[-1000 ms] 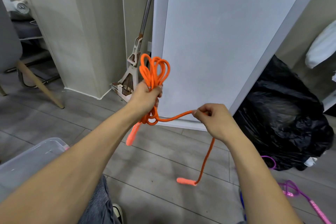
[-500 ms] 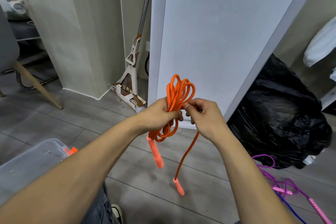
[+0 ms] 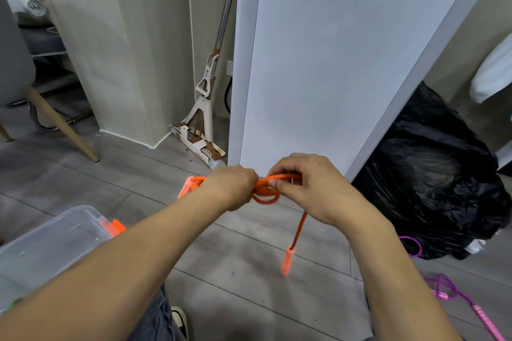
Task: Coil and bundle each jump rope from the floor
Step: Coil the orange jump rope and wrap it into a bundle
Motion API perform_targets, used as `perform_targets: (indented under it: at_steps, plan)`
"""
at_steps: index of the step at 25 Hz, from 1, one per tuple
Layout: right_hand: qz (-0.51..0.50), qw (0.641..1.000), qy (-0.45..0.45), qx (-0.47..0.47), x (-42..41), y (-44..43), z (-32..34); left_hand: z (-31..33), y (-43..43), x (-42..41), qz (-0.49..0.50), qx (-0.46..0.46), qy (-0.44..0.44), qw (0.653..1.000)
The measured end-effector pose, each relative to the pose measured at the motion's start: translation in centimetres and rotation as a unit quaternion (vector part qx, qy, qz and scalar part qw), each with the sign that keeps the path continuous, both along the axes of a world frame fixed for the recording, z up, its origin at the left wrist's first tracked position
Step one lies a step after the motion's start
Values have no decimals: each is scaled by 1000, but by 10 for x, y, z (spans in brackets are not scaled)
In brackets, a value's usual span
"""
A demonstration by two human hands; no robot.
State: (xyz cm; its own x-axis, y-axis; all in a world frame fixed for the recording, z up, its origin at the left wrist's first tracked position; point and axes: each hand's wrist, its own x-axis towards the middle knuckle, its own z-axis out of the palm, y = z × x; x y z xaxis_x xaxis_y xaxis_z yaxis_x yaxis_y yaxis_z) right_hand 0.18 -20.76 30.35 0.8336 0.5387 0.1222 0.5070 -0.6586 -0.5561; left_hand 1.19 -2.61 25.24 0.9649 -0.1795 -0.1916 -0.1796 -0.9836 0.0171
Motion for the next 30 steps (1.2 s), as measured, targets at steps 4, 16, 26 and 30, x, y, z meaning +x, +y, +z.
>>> perform_targets:
  at_steps: [4,16,26,30]
  plan:
    - [-69,986,24,150,11,-18,1,12,-10,-12,-127,-82,-3,989]
    - [-84,824,368,424,33,-39,-35,44,-13,-21,-10,-674,100,732]
    - [-45,958,261,112,16,-14,-25,21,5,-2,34,-370,-140,918]
    - [-44,992,84,80,12,-17,-10,26,17,-1,-46,-213,-136,966]
